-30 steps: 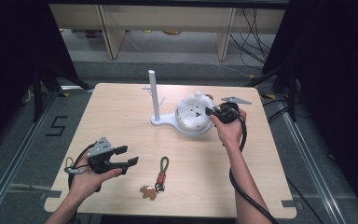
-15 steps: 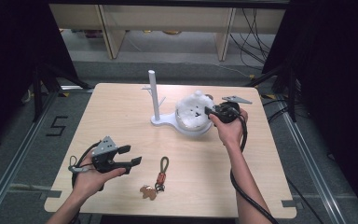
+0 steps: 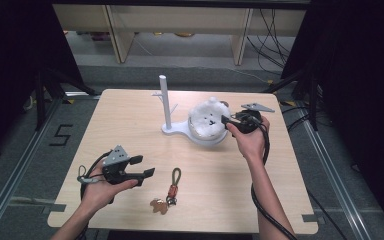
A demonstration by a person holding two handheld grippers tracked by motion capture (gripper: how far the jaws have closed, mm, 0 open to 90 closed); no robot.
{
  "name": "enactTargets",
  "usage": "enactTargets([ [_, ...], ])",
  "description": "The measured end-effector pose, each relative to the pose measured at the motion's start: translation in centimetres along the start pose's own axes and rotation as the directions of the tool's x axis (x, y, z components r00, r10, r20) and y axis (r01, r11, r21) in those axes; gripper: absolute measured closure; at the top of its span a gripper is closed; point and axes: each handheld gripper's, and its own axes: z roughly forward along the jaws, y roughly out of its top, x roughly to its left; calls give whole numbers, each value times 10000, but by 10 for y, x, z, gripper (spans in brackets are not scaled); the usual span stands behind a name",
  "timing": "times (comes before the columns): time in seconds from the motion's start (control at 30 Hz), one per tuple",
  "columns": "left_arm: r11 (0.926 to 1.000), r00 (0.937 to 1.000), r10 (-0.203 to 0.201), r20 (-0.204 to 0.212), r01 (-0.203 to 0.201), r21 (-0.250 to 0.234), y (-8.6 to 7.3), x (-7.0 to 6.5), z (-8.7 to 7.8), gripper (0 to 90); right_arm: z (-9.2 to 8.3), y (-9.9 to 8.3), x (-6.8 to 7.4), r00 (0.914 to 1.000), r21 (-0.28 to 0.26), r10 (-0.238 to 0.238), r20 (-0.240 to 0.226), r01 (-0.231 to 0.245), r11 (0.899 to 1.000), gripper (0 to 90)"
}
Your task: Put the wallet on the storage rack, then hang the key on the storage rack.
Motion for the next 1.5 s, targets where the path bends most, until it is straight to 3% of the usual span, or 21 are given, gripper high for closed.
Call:
enactTargets([
  [0.03,10000,10000,19,19,-19,45,0,0,0,328,0,0,0,10000,0,0,0,0,10000,378],
  [0.07,10000,10000,-25,96,25,10,0,0,1,328,-3,-1,4,9989,102,475,34,-475,9988,375],
  [0.1,10000,10000,-44,33,44,65,0,0,1,329,-5,-2,1,10000,-27,-16,2,16,10000,372],
  [0.13,10000,9999,-33,124,32,60,0,0,2,330,-10,-4,1,10000,-84,-35,-51,34,10000,373],
  [0.17,10000,10000,-33,42,33,91,0,0,3,330,-10,-4,1,10000,-84,-35,-51,34,10000,373],
  [0.2,9999,10000,-70,66,70,76,1,0,3,331,-14,-6,4,9994,-6,339,-15,-339,9994,387],
  [0.23,9999,9999,-105,84,104,82,1,0,4,333,-16,-9,1,10000,-29,70,-28,-70,10000,395],
  [0.3,9999,9997,-143,223,141,90,1,0,5,339,-22,-16,5,9987,247,504,60,-506,9984,408],
  [0.33,9999,9997,-143,217,141,90,1,0,5,341,-22,-20,2,10000,186,80,46,-81,9998,420],
  [0.47,9999,9999,36,117,-38,144,1,-1,4,365,-33,-40,3,9989,295,475,41,-476,9984,492],
  [0.53,9996,9996,270,-104,-268,129,0,-1,3,373,-35,-44,3,9995,321,314,27,-315,9990,508],
  [0.63,9995,9995,251,-177,-248,172,1,-2,0,394,-41,-52,6,9987,225,508,-14,-508,9985,529],
  [0.67,9994,9995,256,-205,-251,233,1,-3,-1,409,-45,-56,2,9991,381,339,-239,-329,9987,548],
  [0.83,9989,9999,-104,40,102,453,2,-6,1,413,-52,-68,1,9926,638,1008,-673,-965,9933,585],
  [0.97,9976,9994,-318,145,309,619,4,-11,2,414,-57,-76,2,9889,608,1296,-730,-1253,9903,626],
  [1.0,9976,9993,-310,198,297,631,4,-12,3,413,-59,-76,1,9899,754,1175,-798,-1116,9909,628],
  [1.13,9951,9991,-419,64,411,904,6,-15,3,392,-61,-82,4,9986,1483,520,-137,-494,9877,609],
  [1.23,9928,9987,-508,-56,511,1081,8,-14,4,384,-62,-84,5,9993,1827,369,97,-381,9824,601],
  [1.3,9878,9993,-337,-161,358,1518,9,-13,5,359,-62,-85,4,9993,2053,195,312,-255,9784,593],
  [1.33,9881,9985,-521,-193,543,1441,9,-14,8,356,-63,-84,3,9987,2237,98,492,-205,9745,591],
  [1.5,9702,9994,-312,-146,338,2398,15,-14,17,346,-64,-87,-3,9968,2880,77,791,-303,9571,584],
])
